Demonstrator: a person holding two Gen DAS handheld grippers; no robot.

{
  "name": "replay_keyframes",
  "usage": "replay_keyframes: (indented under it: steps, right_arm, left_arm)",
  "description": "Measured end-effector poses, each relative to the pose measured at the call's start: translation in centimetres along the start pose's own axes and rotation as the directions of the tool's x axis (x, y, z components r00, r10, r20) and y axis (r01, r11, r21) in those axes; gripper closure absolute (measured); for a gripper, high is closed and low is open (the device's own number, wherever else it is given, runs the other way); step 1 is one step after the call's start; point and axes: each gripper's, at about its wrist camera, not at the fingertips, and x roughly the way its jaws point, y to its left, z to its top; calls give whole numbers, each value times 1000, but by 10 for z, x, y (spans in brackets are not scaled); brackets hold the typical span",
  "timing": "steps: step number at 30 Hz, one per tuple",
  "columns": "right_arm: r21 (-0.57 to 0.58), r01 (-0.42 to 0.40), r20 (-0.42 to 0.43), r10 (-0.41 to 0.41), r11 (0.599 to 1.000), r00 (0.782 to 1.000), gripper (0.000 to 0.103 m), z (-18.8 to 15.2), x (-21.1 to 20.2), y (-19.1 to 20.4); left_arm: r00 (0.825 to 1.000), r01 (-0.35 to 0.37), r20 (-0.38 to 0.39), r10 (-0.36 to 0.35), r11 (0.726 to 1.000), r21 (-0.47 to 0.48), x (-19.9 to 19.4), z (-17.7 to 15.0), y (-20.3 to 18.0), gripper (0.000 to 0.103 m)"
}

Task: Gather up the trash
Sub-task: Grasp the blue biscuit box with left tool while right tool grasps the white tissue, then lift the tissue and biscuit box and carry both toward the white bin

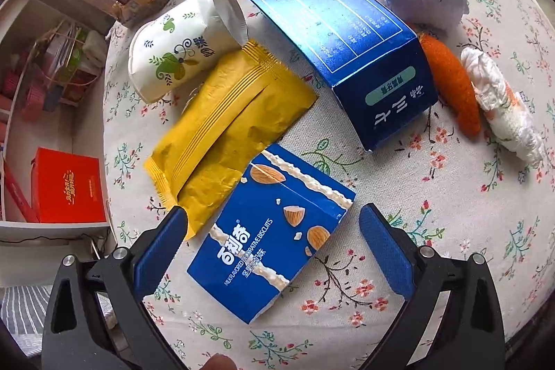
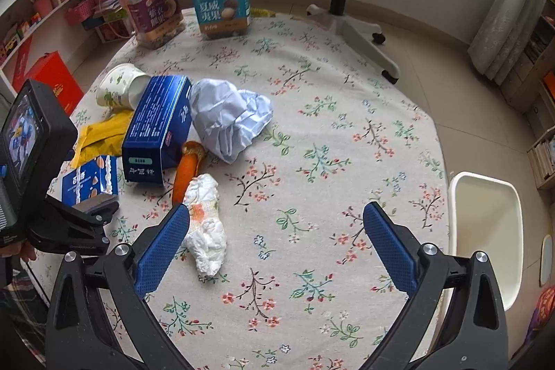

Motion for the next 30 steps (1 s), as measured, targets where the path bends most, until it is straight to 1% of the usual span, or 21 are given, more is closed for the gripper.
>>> replay_keyframes:
  steps: [1,2,3,4,5,7,9,11,13,16,18,20,21,22,24,25,28,30]
  right_arm:
    - [-6,-10,-23,10,1000,1000,7,-1,6,3]
    - [-13,-20,-41,19,1000,999,7,-2,11,5]
    - [-19,-28,-57,26,999,998,7,-4,15,8]
    - [-25,-30,-71,29,999,997,7,-5,19,11]
    - [-31,-28,-83,26,999,996,7,-6,23,14]
    - [-40,-34,-107,29,999,994,8,-7,28,18]
    - [-40,-54,-129,48,998,991,10,-7,32,21]
    - [-38,-65,-141,59,997,988,16,-8,35,23]
    - [-40,-71,-148,65,997,987,20,-8,39,26]
    - [-39,-85,-153,79,996,985,25,-6,46,30]
    - [-42,-103,-164,95,994,982,28,-6,51,34]
    - [-40,-136,-181,127,990,975,38,-8,55,38]
    - [-34,-154,-194,144,988,970,41,-8,57,39]
    - [-26,-172,-206,163,985,965,46,-9,60,41]
    - [-16,-194,-211,187,981,960,61,-8,60,42]
    - [-7,-219,-213,213,976,954,72,-7,60,42]
    - [17,-230,-202,229,973,952,73,-5,56,40]
    - [34,-236,-178,239,971,955,74,-4,50,37]
  left_arm:
    - [1000,11,5,-11,1000,-3,0,-1,1,7]
    - [999,32,6,-32,999,-11,0,-1,4,11]
    - [997,71,3,-71,997,-23,-1,-2,6,16]
    - [993,118,2,-118,992,-39,-1,-3,9,27]
    - [992,130,7,-129,991,-44,-3,-4,9,32]
    - [994,112,23,-111,993,-34,-9,-8,7,43]
    - [988,147,59,-143,987,-64,-20,-13,7,44]
    - [980,178,108,-167,979,-103,-34,-20,13,45]
    - [972,186,169,-161,971,-147,-53,-24,19,45]
    - [951,214,270,-150,950,-225,-83,-24,32,45]
    - [936,228,323,-139,939,-256,-96,-21,37,44]
    - [923,229,367,-117,933,-277,-105,-22,39,44]
    - [918,228,382,-109,932,-283,-107,-21,39,44]
    - [914,228,393,-103,931,-286,-109,-23,40,44]
    - [909,224,406,-92,930,-291,-111,-24,38,44]
    - [909,221,406,-89,931,-291,-108,-19,38,44]
    - [913,219,398,-86,928,-302,-104,-17,36,44]
    - [912,222,402,-81,922,-316,-103,-18,37,44]
